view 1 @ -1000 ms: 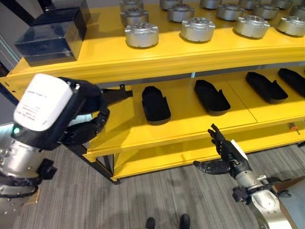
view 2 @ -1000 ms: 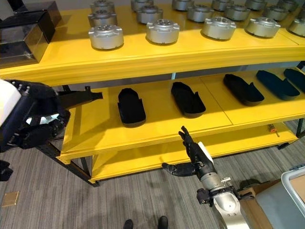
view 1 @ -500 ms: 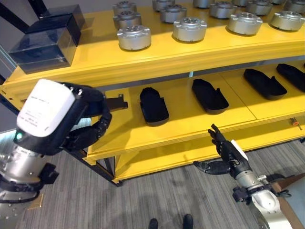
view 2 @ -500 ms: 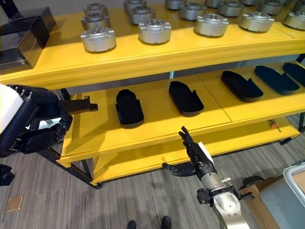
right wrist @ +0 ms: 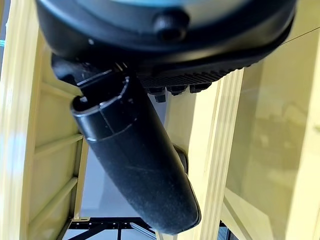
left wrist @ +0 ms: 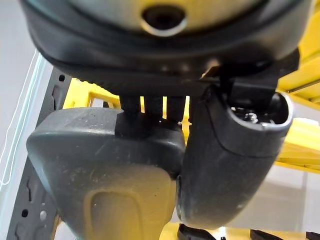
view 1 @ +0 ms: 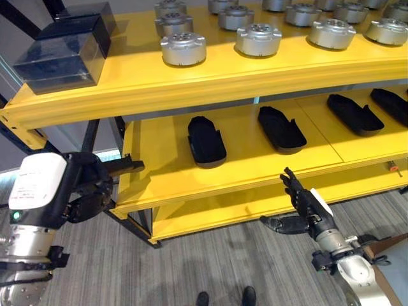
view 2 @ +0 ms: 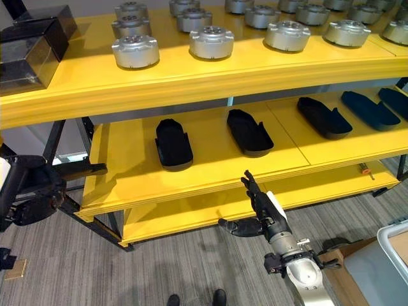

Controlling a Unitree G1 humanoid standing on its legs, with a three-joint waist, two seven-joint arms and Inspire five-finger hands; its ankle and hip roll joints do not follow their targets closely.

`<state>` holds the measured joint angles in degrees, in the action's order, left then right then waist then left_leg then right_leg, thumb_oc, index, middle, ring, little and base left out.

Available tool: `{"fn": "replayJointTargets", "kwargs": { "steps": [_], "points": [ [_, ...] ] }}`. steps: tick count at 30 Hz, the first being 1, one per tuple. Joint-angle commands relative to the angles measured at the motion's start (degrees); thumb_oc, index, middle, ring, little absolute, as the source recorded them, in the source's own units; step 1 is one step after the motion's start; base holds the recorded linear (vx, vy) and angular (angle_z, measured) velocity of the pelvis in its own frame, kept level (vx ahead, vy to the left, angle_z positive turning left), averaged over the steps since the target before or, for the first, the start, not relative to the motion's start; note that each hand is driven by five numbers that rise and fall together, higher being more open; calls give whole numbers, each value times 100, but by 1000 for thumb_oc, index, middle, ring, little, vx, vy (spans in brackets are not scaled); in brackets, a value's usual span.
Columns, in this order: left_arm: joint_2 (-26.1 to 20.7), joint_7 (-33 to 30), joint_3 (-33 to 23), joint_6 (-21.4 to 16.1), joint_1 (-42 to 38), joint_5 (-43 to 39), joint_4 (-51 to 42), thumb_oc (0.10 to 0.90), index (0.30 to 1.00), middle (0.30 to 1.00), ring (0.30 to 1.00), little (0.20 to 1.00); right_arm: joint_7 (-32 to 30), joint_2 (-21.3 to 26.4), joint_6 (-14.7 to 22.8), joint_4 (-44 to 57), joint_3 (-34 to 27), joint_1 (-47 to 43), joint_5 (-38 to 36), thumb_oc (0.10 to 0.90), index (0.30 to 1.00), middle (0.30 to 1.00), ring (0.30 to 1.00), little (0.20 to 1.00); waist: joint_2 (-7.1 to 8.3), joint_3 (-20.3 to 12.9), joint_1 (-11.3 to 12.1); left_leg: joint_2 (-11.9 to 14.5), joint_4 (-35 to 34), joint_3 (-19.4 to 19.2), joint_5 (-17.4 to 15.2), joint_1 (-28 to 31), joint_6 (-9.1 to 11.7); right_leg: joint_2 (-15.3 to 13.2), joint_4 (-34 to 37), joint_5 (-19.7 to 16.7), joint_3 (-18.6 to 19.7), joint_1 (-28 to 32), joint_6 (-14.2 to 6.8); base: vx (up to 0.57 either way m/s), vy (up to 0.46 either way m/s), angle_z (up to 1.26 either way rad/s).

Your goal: Move parts from the plastic box to the shelf.

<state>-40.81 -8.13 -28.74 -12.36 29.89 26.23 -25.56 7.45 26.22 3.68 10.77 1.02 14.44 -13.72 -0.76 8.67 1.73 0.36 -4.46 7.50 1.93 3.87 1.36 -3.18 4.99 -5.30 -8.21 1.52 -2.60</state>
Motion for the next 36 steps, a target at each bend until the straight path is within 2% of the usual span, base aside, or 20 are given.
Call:
{"fn": "replayJointTargets", "kwargs": {
  "steps": [1, 6, 17, 36],
  "points": [
    [-223, -620, -483, 13, -619, 159, -71, 400, 300, 300, 300, 300, -142, 129, 475, 279, -173, -616, -172, 900, 1000, 1000, 1000, 1000, 208, -198, -123, -30, -42, -163, -350, 110, -76, -3, -12, 527, -57, 378, -119, 0, 0, 0],
    [-94, -700, -72, 181, -922, 597, 162, 400, 300, 300, 300, 300, -181, 100, 439, 243, -159, -589, -122, 900, 1000, 1000, 1000, 1000, 240, -180, -209, -13, -52, -233, -378, 124, -68, 11, -6, 530, -10, 361, -122, 3, 2, -4],
    [119, -665, 449, 474, -1155, 1098, 720, 400, 300, 300, 300, 300, -219, 38, 360, 239, -129, -544, -20, 900, 1000, 1000, 1000, 1000, 240, -155, -300, 6, -54, -315, -399, 154, -58, 23, 1, 542, 61, 361, -111, 2, -4, -4],
    [340, -446, 1066, 972, -1565, 1451, 1629, 400, 300, 300, 300, 300, -151, -23, 205, 305, -93, -501, 7, 900, 1000, 1000, 1000, 1000, 286, -77, -401, 39, -54, -406, -372, 74, -38, 48, 1, 500, 95, 237, -112, -1, -2, -1]
  ]
}}
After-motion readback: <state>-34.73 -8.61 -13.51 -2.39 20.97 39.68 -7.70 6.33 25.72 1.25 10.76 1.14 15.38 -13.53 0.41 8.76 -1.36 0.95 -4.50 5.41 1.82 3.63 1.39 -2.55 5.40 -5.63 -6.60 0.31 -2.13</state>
